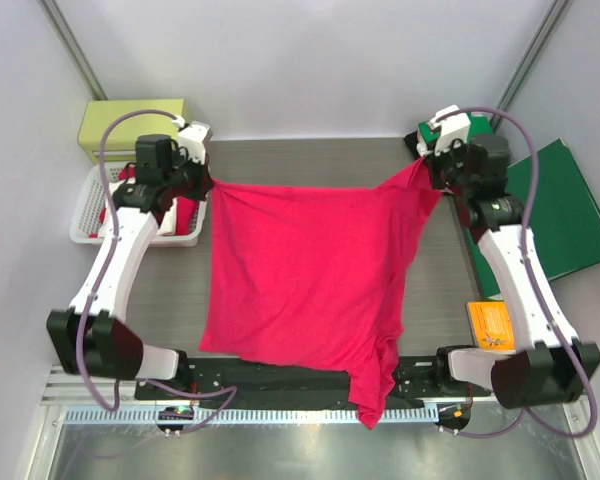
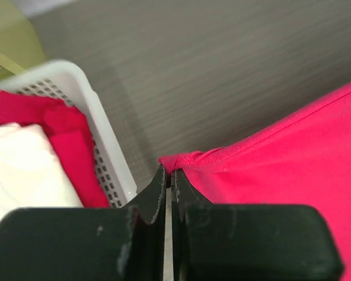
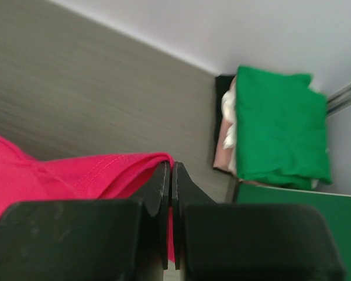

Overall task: Fold and stack the t-shirts
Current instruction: Flatten out the tshirt

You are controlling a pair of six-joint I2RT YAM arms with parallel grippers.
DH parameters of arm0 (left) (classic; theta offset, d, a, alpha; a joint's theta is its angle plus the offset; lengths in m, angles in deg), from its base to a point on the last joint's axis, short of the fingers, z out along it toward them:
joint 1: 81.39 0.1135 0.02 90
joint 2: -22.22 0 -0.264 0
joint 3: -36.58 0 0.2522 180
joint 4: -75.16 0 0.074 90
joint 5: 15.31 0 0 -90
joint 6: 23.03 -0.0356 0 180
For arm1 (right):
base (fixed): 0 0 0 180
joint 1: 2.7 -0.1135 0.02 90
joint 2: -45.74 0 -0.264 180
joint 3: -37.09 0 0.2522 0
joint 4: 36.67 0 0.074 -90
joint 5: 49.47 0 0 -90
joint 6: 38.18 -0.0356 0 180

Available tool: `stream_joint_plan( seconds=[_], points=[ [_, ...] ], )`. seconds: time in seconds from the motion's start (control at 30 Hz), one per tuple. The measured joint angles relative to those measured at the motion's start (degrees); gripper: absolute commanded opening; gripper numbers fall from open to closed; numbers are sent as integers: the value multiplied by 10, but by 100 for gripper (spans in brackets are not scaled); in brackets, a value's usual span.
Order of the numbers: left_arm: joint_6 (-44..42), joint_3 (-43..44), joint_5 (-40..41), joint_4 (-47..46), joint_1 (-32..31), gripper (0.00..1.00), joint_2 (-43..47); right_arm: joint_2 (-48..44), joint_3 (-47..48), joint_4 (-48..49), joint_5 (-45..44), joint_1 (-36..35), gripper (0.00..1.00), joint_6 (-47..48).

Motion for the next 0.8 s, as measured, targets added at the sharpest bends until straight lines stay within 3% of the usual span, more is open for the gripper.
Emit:
stream_joint_plan(
  seconds=[0.13, 0.37, 0.4, 0.43, 0.47, 0.53, 0.8],
  points=[
    [-6, -10, -3, -43, 0, 0, -99, 103, -34, 68, -3, 0, 1, 4],
    [-8, 83, 19, -120, 0, 3, -328, 386, 50, 195, -35, -1, 3, -1],
    [-8, 110, 26, -118, 0, 21, -360, 426, 79, 201, -42, -2, 13, -7],
    [-9, 139, 33, -115, 0, 38, -390, 450, 96, 206, -48, -3, 42, -10],
    [-11, 166, 41, -116, 0, 53, -416, 477, 119, 207, -58, -5, 61, -12],
    [-14, 196, 56, -118, -1, 60, -445, 503, 143, 215, -81, -9, 86, -13],
    [-19, 179, 104, -162, -6, 68, -426, 424, 37, 327, -185, -47, 91, -3]
  ],
)
